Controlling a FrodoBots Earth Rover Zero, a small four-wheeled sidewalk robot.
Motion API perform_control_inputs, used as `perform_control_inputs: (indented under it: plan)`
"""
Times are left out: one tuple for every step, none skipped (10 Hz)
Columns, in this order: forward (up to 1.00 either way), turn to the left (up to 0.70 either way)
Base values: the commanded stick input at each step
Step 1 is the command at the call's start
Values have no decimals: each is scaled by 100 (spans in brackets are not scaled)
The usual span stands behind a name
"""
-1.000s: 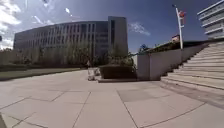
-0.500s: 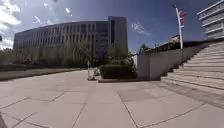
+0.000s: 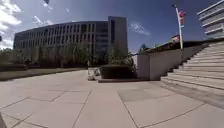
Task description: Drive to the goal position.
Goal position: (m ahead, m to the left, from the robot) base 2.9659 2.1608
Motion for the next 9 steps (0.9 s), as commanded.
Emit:
perform_control_inputs:
  plan:
    - [6,0]
    - [7,0]
    - [6,0]
    - [7,0]
    - [6,0]
    - [6,0]
    - [6,0]
    - [6,0]
    - [6,0]
